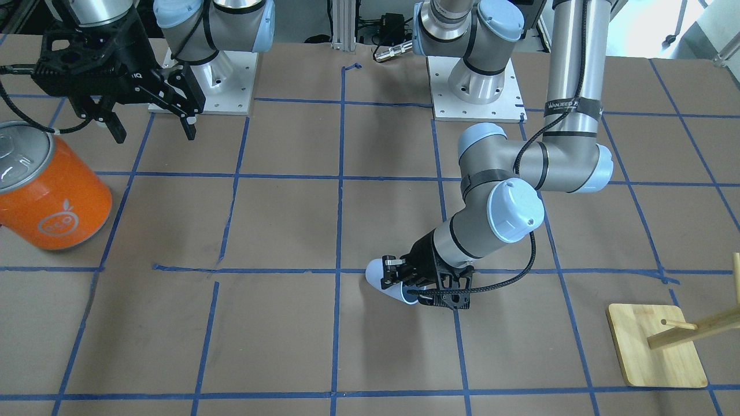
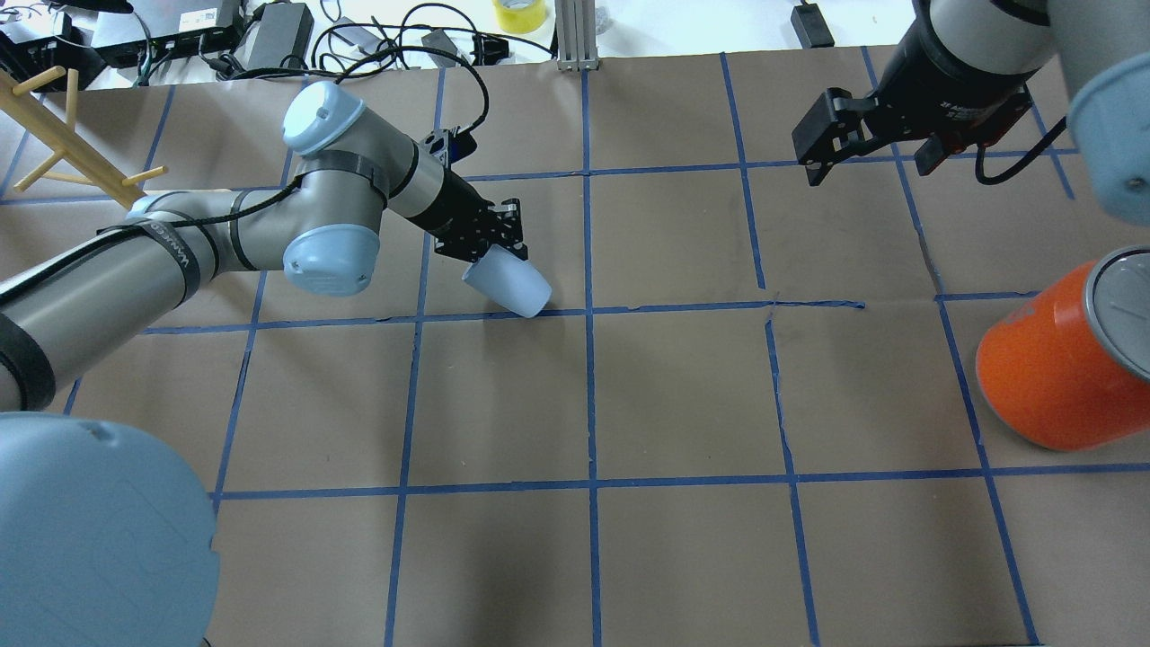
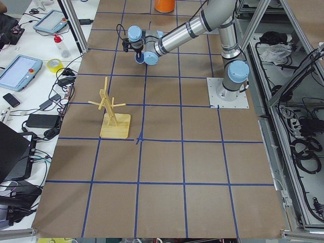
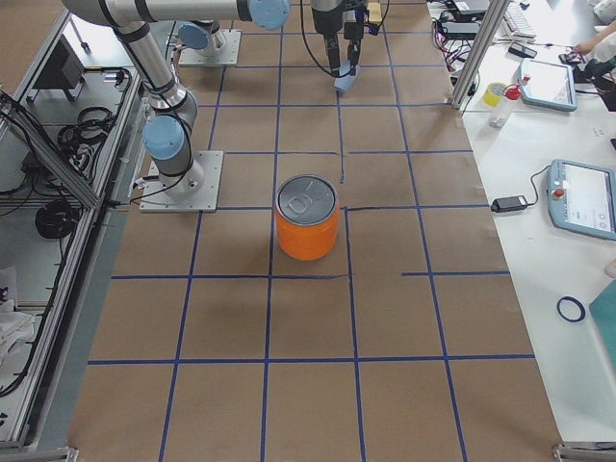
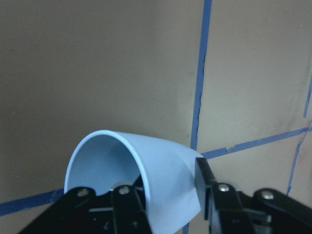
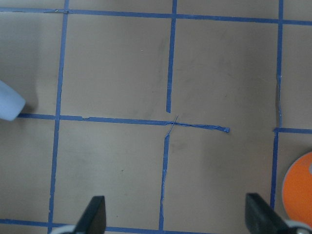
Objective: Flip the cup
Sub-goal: 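Lift and rotate the cup mouth-up with the left gripper toward the wooden board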
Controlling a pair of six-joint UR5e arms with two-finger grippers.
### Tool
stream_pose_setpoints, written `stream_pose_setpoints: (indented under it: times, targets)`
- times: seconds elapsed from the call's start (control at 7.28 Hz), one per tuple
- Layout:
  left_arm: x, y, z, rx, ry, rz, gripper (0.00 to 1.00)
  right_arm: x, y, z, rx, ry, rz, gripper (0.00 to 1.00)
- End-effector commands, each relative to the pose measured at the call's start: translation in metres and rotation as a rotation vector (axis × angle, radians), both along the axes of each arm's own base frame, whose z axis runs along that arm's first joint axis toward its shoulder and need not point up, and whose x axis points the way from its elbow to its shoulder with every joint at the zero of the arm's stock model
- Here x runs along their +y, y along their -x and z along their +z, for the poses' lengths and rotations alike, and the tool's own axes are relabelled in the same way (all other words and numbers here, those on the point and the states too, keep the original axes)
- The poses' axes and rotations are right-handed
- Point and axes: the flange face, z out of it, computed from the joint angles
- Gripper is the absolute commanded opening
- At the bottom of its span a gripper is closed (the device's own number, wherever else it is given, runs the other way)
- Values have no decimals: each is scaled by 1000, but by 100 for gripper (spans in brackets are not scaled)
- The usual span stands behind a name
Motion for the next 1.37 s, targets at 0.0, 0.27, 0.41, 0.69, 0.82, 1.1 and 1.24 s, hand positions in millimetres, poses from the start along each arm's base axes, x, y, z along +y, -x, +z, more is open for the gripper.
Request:
stream_pose_setpoints:
  times: [0.0, 0.27, 0.41, 0.69, 0.82, 1.1, 1.24]
  targets:
    - [-34, -23, 61, -247, 74, 25, 0, 0, -1, 3, 0, 9, 2, 100]
    - [-38, -43, 91, -475, 165, -42, 0, -2, -1, 12, 1, 33, -2, 100]
    - [-44, -62, 101, -610, 242, -136, 0, -5, 0, 18, 1, 44, -1, 100]
    - [-54, -85, 87, -618, 292, -101, 0, -19, 0, 18, -3, 40, -1, 100]
    - [-58, -102, 88, -618, 305, -90, 0, -34, 1, 20, -13, 31, 0, 100]
    - [-48, -140, 47, -508, 228, -36, 0, -46, 1, 30, -4, -14, 1, 100]
    - [-44, -139, 35, -499, 214, -16, 0, -46, 1, 29, -4, -18, 1, 100]
